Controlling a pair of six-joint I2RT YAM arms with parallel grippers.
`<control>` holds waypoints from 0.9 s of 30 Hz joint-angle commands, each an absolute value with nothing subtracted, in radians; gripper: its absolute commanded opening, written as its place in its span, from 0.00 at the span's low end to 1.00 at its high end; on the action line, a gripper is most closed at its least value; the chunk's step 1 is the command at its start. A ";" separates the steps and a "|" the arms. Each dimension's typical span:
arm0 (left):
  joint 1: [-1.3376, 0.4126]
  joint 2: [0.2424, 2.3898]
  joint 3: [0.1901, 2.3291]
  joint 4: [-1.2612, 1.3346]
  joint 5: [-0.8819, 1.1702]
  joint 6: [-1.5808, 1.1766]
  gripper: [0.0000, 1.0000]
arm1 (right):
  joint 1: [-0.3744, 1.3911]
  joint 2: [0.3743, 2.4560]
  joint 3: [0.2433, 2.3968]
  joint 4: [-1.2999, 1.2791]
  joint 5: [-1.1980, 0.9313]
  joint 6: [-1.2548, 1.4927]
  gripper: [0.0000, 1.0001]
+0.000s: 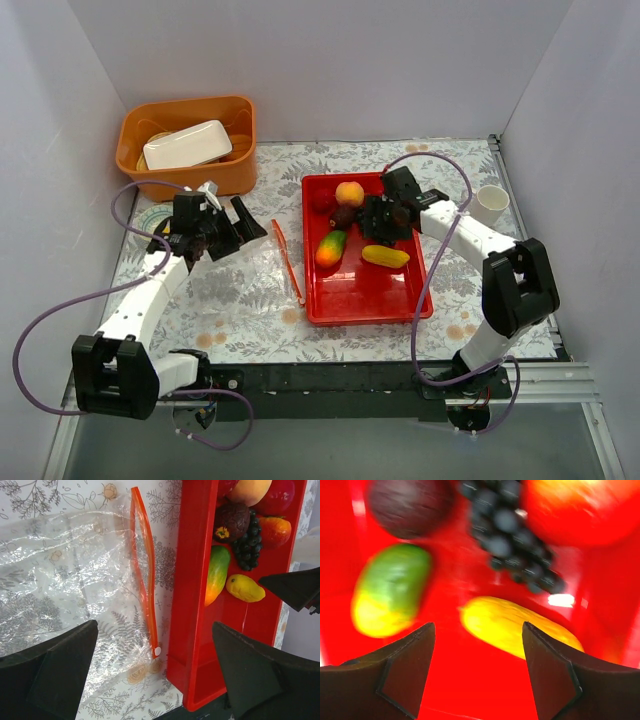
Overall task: Place the food in the zip-top bag and seal the zipper
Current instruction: Pick up the zipper food storage bag at the center of the board.
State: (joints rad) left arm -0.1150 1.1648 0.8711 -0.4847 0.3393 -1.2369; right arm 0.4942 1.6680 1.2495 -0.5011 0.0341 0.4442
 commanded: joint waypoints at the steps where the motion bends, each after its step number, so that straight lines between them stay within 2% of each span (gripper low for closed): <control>1: -0.167 1.189 0.903 -0.465 0.305 -1.250 0.98 | 0.431 1.589 1.184 -0.514 0.107 0.419 0.77; 10: -0.210 1.238 0.913 -0.466 0.291 -1.259 0.98 | 0.304 1.592 1.135 -0.511 0.112 0.324 0.77; 19: -0.255 1.321 0.927 -0.480 0.282 -1.253 0.98 | 0.265 1.640 1.178 -0.518 0.112 0.293 0.77; 24: -0.308 1.357 0.945 -0.489 0.239 -1.261 0.98 | 0.265 1.617 1.181 -0.505 0.051 0.287 0.77; 27: -0.357 1.388 0.960 -0.506 0.183 -1.281 0.98 | 0.270 1.560 1.177 -0.479 -0.057 0.293 0.76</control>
State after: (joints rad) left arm -0.3004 1.3727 0.9073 -0.4877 0.2607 -1.2617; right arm 0.2749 1.6333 1.1427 -0.5209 0.0486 0.3054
